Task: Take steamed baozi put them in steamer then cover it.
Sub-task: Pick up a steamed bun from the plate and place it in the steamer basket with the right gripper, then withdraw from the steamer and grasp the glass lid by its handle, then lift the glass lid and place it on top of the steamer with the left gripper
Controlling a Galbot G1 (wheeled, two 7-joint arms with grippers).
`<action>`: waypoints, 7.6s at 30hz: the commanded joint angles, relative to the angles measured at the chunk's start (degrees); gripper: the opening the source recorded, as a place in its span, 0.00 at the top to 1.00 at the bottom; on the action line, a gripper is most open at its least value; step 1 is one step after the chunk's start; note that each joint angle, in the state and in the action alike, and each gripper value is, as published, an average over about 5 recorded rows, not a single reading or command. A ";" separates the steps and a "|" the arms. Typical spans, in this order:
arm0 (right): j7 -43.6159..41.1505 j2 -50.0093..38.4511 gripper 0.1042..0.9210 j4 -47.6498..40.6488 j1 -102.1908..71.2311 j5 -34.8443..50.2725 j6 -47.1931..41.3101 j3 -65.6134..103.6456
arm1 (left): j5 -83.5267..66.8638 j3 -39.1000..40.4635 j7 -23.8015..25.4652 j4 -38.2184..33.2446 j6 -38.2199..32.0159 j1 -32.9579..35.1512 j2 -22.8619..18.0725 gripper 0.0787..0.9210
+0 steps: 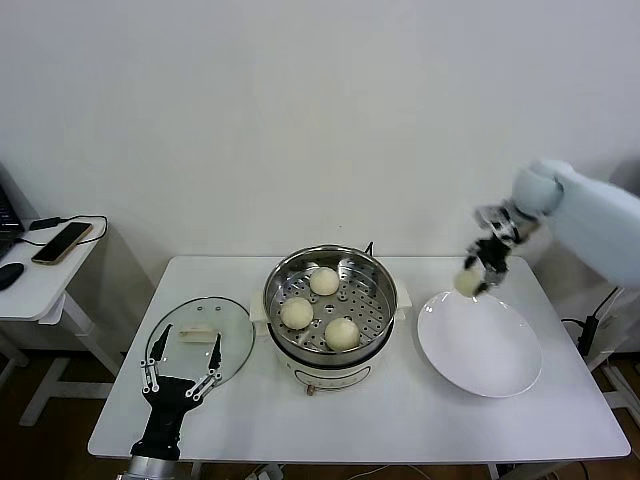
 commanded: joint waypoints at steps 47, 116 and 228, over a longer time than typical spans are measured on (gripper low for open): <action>4.76 26.33 0.33 -1.19 3.48 9.70 -6.29 -20.39 | -1.06 -1.47 -0.76 -0.32 -0.54 0.15 0.08 0.12; 97.35 10.41 0.12 28.45 -100.40 2.28 23.40 96.97 | 79.55 -5.67 -11.72 38.71 3.44 -21.90 1.76 0.12; 92.87 18.99 0.12 19.14 -97.86 -4.92 21.20 95.15 | 83.22 36.16 27.02 11.65 53.08 -45.11 -10.91 0.87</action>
